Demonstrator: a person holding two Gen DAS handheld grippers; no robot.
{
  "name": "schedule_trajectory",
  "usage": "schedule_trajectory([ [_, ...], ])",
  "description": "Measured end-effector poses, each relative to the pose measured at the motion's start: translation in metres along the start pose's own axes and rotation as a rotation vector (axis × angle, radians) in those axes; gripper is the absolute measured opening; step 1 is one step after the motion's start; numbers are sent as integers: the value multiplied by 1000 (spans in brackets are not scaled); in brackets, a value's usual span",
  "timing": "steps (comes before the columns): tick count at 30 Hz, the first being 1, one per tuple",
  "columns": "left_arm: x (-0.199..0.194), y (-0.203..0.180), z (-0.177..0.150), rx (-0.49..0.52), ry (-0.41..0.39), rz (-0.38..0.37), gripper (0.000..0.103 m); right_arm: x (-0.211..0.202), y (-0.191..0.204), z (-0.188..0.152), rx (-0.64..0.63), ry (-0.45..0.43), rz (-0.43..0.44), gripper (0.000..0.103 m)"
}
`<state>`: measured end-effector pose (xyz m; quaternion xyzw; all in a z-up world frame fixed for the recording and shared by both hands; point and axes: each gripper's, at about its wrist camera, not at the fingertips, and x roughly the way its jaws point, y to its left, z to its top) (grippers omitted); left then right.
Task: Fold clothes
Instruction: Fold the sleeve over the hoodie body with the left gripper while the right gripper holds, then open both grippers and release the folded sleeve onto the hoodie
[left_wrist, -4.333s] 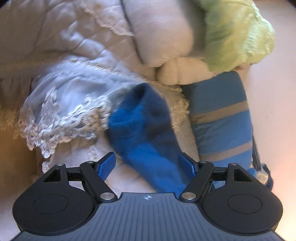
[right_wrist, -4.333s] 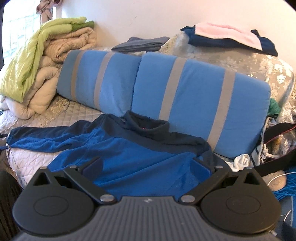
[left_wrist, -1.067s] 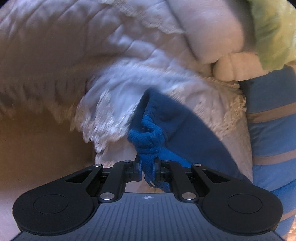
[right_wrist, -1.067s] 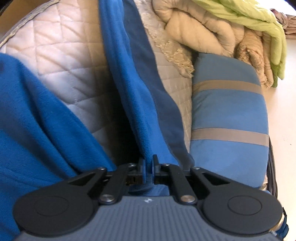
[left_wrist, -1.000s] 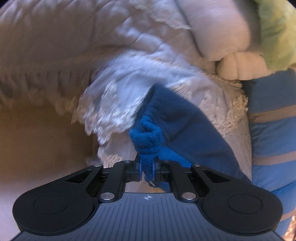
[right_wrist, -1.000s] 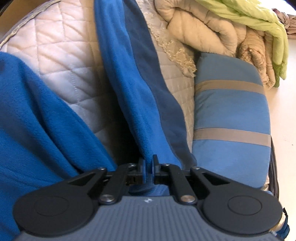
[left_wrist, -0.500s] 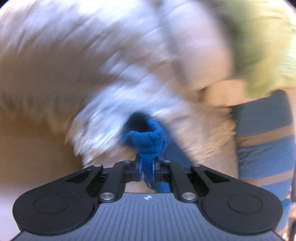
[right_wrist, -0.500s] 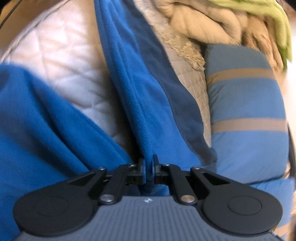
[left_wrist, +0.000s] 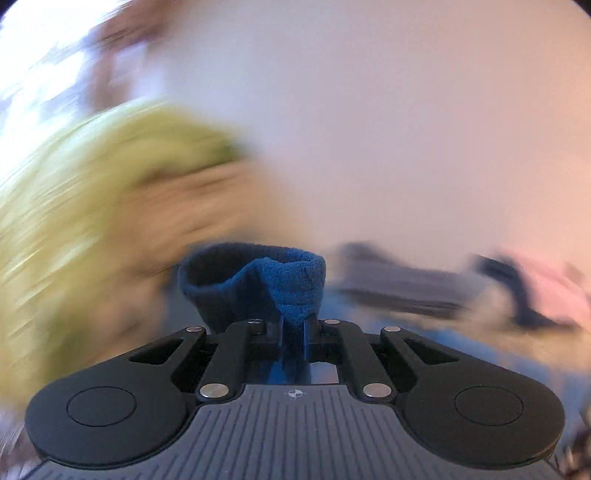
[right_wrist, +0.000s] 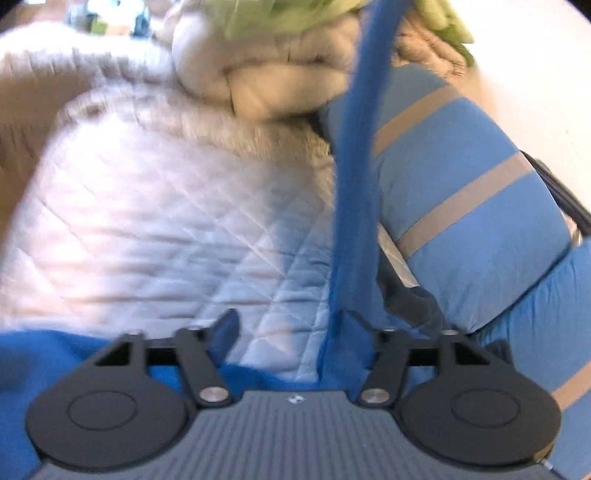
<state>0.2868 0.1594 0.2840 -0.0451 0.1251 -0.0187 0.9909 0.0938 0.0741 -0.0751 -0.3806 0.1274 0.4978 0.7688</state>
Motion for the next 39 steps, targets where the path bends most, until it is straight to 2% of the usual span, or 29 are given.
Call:
schedule_trajectory([
  [2,-8,-84,-14,162,-12,-143,5,-35,-10,-5,39,-7,40,88],
  [5,-31,-186,-61,324,4,-367,5,-95,-33,-22,131,-4,71,92],
  [7,-36,-233,-107,374,48,-445,6,-139,-53,-41,223,-2,106,95],
  [10,-43,-302,-178,442,121,-553,6,-200,-72,-73,320,0,110,98],
  [12,-40,-333,-234,471,197,-586,6,-234,-76,-94,365,12,97,99],
  [16,-25,-379,-357,589,389,-593,6,-285,-67,-132,402,72,85,99],
  [18,-22,-394,-399,664,466,-606,10,-303,-61,-149,412,107,84,100],
  [20,-20,-406,-432,732,526,-619,19,-315,-57,-163,426,140,85,100],
  [22,-25,-402,-439,739,543,-635,38,-324,-56,-174,447,164,79,100],
  [23,-27,-395,-434,717,544,-650,41,-325,-58,-177,457,171,73,100],
  [25,-31,-379,-418,658,542,-681,58,-328,-61,-183,478,186,60,101],
  [27,-35,-362,-399,617,520,-691,68,-331,-66,-189,491,196,47,101],
  [31,-36,-307,-363,555,499,-664,71,-331,-78,-191,479,197,6,103],
  [35,-44,-245,-332,529,459,-563,71,-327,-100,-190,435,192,-53,103],
  [39,-52,-190,-309,485,445,-483,71,-314,-128,-193,351,230,-105,103],
])
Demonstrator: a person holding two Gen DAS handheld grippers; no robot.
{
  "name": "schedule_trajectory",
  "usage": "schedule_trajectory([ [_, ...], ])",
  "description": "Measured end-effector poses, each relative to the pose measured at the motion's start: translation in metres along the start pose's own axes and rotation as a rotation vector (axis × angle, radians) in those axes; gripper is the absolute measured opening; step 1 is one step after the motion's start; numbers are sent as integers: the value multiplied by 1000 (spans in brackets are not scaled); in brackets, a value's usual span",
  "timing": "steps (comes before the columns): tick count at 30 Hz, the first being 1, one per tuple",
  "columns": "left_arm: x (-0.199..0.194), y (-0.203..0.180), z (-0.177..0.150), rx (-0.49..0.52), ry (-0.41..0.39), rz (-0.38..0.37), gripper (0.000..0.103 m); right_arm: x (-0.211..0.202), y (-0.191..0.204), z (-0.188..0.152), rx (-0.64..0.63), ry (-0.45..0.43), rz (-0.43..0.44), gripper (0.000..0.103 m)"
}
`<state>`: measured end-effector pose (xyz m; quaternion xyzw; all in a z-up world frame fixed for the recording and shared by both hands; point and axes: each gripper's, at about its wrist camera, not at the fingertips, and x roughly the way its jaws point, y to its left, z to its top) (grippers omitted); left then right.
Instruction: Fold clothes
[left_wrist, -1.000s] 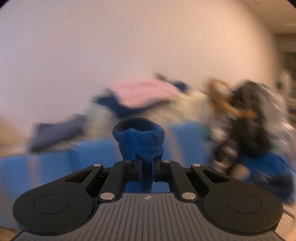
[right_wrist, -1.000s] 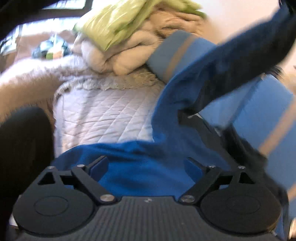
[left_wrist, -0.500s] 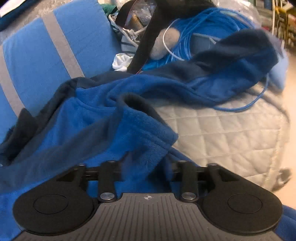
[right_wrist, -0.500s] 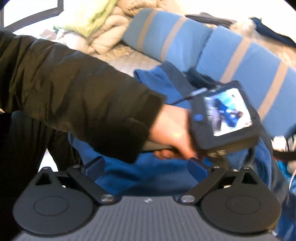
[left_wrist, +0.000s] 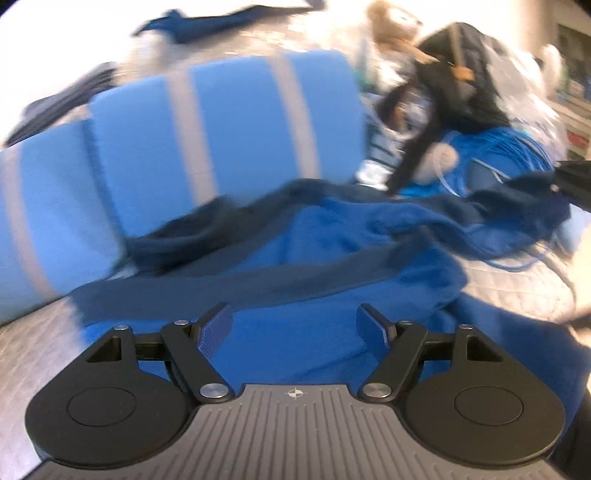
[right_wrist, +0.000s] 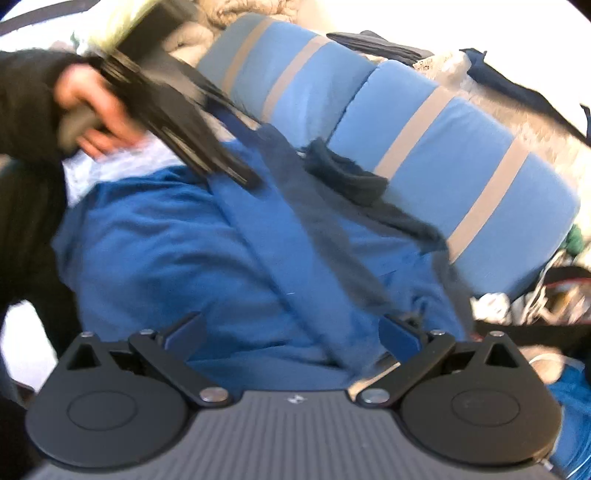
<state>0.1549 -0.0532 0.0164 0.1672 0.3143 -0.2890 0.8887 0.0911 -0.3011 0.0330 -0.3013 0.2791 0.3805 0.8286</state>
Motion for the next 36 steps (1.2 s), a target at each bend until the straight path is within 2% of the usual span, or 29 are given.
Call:
schedule_trajectory([
  [3,-19,28,-11,-26,2,52,71,22,-10,3,-108,37,-62,103],
  [6,-32,49,-23,-34,15,93,71,49,-9,-1,-282,79,-108,100],
  [8,-36,59,-33,-34,28,117,71,70,-5,-7,-410,120,-114,94],
  [12,-37,78,-51,-52,62,138,71,105,6,-17,-587,206,-96,86],
  [14,-34,87,-60,-60,80,149,71,123,11,-24,-674,260,-118,78],
  [18,-25,97,-76,-53,107,187,71,147,16,-39,-804,346,-135,73],
  [21,-15,98,-87,-8,120,231,71,158,18,-51,-880,391,-157,54],
  [22,-11,98,-90,14,123,246,71,159,19,-54,-900,404,-165,30],
  [23,-7,98,-93,38,127,260,71,159,19,-55,-916,413,-171,26],
  [26,8,98,-99,78,134,299,71,149,14,-43,-893,367,-200,24],
  [32,39,103,-95,75,112,292,71,127,-22,2,-773,240,-376,24],
  [36,64,109,-88,80,118,299,71,123,-45,26,-707,197,-460,24],
])
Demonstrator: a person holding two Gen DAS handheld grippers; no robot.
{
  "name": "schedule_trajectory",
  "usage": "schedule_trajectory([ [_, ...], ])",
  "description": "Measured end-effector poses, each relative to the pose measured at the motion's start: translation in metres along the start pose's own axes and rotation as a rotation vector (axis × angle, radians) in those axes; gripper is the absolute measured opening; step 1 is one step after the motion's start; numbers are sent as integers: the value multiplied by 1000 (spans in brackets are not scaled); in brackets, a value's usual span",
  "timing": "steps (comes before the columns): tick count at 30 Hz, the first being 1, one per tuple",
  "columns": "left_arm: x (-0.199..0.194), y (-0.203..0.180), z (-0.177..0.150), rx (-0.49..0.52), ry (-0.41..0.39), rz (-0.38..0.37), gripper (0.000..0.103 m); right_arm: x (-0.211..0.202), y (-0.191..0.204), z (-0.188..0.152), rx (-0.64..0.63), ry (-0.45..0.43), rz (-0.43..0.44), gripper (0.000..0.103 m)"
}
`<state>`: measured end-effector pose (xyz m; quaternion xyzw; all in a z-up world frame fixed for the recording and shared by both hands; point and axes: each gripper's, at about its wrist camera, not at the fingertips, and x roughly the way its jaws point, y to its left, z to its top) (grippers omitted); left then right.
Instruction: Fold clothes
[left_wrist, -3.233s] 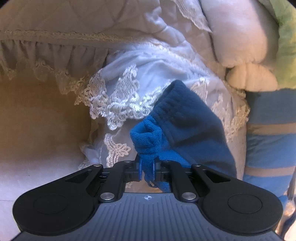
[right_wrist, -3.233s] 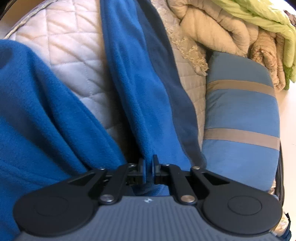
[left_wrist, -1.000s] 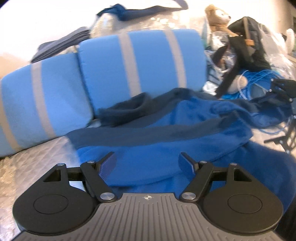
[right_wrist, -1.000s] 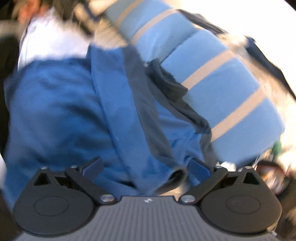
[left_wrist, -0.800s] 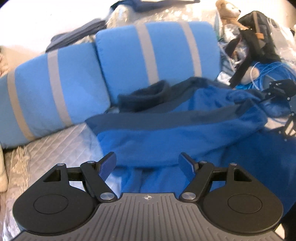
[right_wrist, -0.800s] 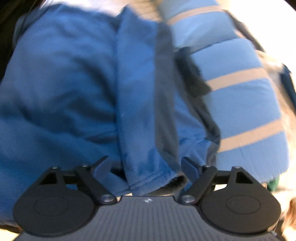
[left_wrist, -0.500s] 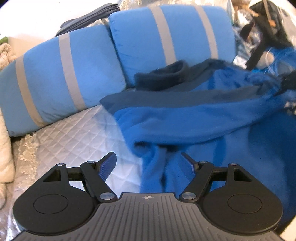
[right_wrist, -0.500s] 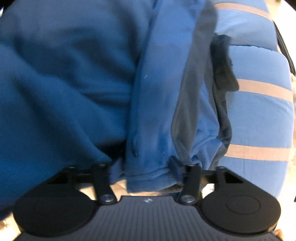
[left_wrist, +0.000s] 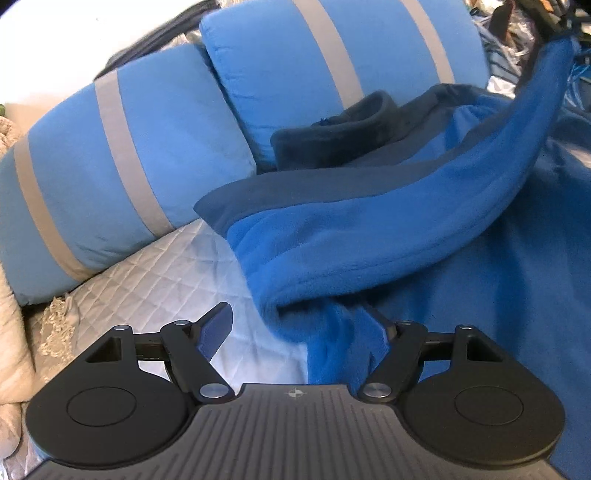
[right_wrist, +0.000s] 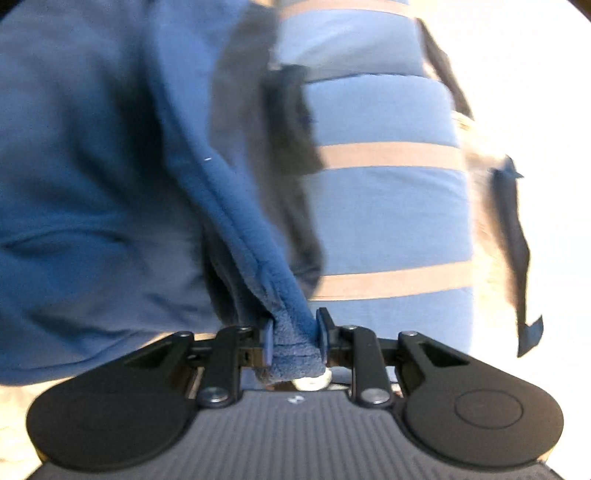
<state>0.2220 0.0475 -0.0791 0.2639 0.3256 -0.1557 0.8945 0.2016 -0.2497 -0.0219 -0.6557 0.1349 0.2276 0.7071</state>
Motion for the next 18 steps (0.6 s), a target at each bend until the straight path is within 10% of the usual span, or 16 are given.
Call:
schedule_trajectory([
  [5,22,5,10,-17,-9,61,69,8,-27,2,64,-3,-60,24],
  [11,32,39,21,-71,29,196,26,36,-45,12,103,-13,-80,24],
  [18,29,36,-24,246,-3,211,26,21,-17,19,129,-61,-7,23],
])
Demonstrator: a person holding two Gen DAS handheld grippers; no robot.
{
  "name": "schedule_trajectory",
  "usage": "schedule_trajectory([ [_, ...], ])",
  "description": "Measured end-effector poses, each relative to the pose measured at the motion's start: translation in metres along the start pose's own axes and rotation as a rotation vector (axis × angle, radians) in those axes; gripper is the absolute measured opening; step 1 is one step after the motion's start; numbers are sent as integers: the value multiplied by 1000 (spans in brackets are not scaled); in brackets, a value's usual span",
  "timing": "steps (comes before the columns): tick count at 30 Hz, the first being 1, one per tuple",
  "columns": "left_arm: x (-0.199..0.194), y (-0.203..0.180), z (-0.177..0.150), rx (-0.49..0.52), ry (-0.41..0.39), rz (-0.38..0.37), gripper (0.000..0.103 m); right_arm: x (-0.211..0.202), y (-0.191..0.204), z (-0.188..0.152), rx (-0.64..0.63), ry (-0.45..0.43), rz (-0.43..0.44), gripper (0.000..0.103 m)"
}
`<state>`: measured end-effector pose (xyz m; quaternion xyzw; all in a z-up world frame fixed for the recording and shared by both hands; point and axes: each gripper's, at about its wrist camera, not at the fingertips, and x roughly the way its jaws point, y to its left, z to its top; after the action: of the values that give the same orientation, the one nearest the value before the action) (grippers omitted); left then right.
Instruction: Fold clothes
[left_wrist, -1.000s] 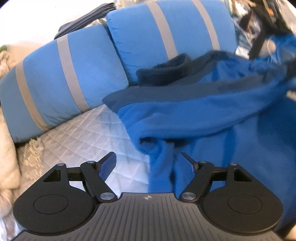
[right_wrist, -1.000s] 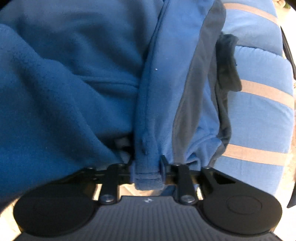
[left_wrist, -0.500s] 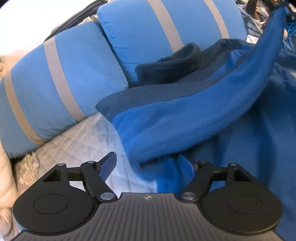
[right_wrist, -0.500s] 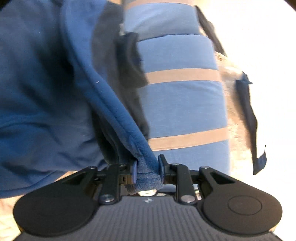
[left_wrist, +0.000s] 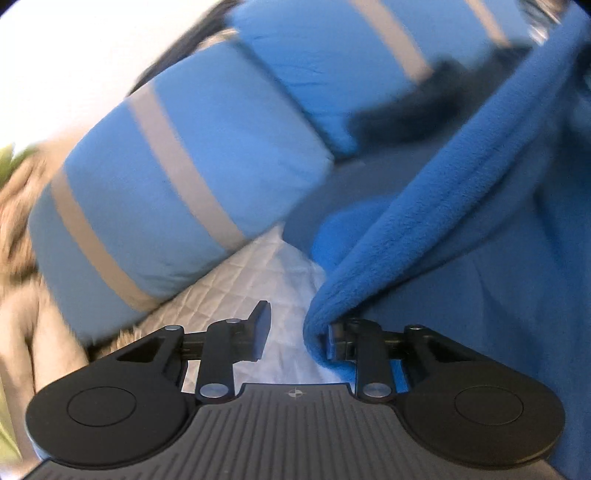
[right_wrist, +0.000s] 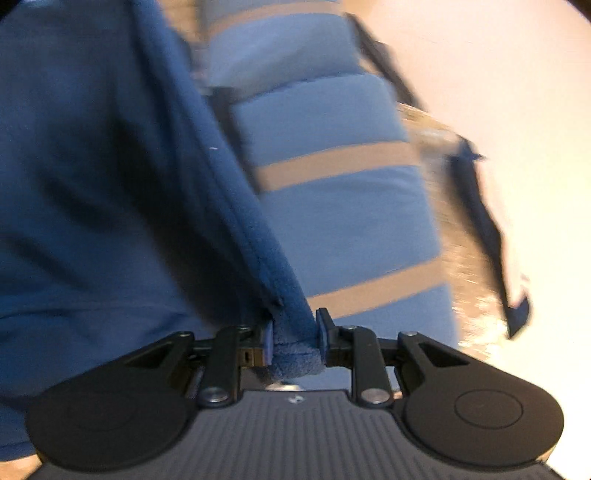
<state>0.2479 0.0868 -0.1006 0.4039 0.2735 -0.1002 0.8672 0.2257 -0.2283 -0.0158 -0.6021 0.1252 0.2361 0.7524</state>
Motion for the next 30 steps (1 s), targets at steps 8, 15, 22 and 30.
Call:
schedule_trajectory([
  [8,-1,-29,-20,232,-31,32,26,-32,91,-31,10,53,400,23],
  [15,9,-32,-25,270,-10,33,28,-30,72,-46,214,64,539,26],
  [22,-7,-31,-22,276,15,33,44,-59,42,-59,444,32,645,77],
  [30,-100,12,-28,124,55,-197,64,-111,5,-72,597,-45,765,93],
])
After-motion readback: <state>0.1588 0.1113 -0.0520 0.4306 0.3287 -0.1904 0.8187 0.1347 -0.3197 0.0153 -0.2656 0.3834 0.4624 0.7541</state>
